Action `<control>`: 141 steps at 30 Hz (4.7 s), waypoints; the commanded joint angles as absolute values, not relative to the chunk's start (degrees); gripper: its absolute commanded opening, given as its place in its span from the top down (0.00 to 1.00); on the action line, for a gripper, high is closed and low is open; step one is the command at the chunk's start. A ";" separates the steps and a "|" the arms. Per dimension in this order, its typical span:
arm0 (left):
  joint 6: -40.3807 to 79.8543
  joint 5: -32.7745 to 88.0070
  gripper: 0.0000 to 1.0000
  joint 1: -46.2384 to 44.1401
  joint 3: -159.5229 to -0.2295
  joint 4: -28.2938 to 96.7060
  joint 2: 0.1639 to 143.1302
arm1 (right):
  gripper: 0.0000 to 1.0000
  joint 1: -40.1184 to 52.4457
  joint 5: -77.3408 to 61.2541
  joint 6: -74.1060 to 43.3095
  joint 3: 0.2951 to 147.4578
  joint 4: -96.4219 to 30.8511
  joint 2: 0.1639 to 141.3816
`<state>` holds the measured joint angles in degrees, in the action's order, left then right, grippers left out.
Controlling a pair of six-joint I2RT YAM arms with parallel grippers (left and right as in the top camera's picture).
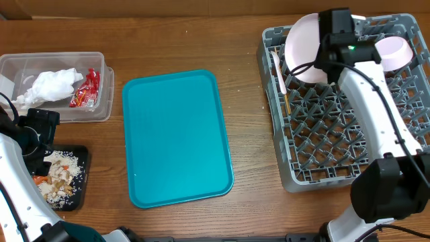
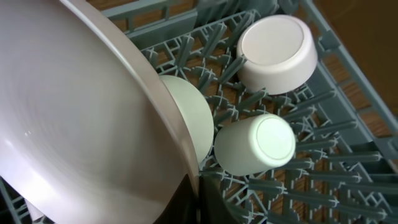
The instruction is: Sort waste into correct bins and load items into the dishwasher
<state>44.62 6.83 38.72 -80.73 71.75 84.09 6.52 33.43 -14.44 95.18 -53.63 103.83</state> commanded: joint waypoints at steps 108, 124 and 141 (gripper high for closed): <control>44.16 6.42 0.00 38.57 -81.14 71.72 84.33 | 0.00 -5.74 -10.85 -35.66 55.88 -72.44 38.96; 44.16 6.42 0.00 38.57 -81.14 71.72 84.33 | 0.00 -5.65 -7.09 -39.22 55.86 -72.88 40.21; 44.16 6.42 0.00 38.57 -81.14 71.72 84.33 | 0.00 -1.08 -1.34 -34.02 28.49 -38.76 16.99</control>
